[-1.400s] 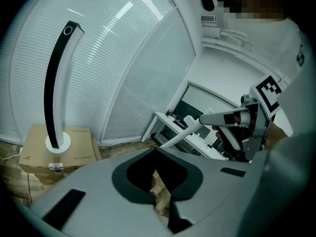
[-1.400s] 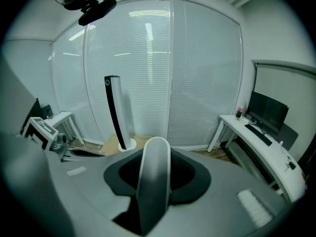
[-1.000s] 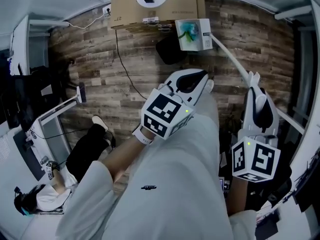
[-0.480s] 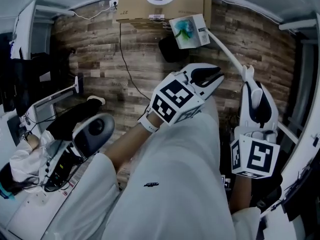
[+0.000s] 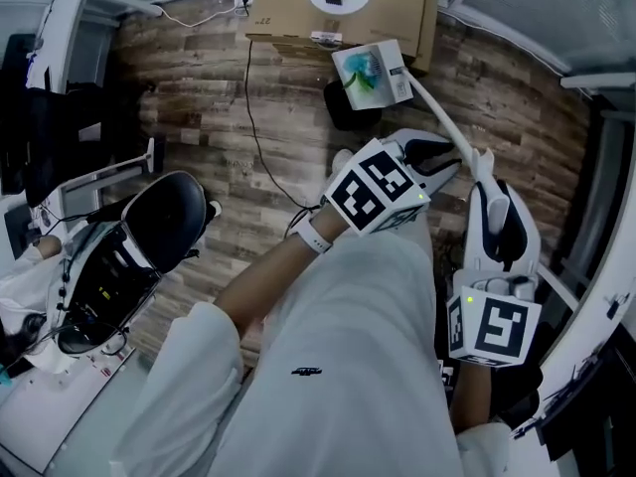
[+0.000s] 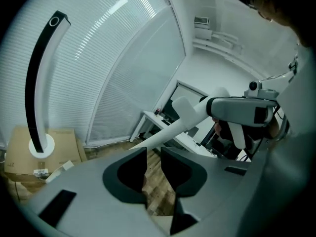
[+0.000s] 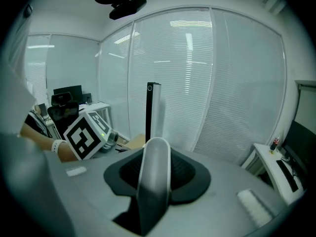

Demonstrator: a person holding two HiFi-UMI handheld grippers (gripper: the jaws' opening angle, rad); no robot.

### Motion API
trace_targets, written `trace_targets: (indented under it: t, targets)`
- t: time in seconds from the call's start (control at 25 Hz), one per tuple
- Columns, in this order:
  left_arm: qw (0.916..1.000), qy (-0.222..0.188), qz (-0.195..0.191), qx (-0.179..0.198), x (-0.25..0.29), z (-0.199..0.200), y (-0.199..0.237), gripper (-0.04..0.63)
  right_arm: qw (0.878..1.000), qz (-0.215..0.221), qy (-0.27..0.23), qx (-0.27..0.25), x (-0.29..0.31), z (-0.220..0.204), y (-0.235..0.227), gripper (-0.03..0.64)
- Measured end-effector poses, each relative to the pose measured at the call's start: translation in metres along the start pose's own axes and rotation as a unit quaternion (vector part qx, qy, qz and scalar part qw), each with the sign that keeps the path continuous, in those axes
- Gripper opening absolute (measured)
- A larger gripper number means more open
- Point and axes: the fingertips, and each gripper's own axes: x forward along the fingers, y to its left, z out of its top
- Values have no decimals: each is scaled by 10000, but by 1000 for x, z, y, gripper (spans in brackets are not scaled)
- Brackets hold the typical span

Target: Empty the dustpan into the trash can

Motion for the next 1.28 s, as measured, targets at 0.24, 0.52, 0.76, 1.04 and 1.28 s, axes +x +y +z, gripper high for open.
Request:
trace_targets:
  t: [0.24, 0.52, 0.76, 1.04, 1.28]
  targets:
    - [9997, -98, 69, -222, -6, -1, 5, 71, 9998, 158, -74, -67, 1, 3, 10, 120]
    - [9975, -398, 264, -518, -9, 0, 16, 72, 9960, 534, -243, -673, 8, 3, 22, 120]
    - [9933, -643, 497, -822, -16, 1, 26, 72, 9885, 799, -496, -1186, 18, 14, 36, 120]
    - [9896, -845, 627, -980, -22, 1, 35, 72, 9794, 1104, -617, -1573, 22, 13, 42, 120]
    - [9887, -892, 717, -964, -29, -3, 37, 72, 9666, 1362, -579, -2090, 20, 5, 50, 118]
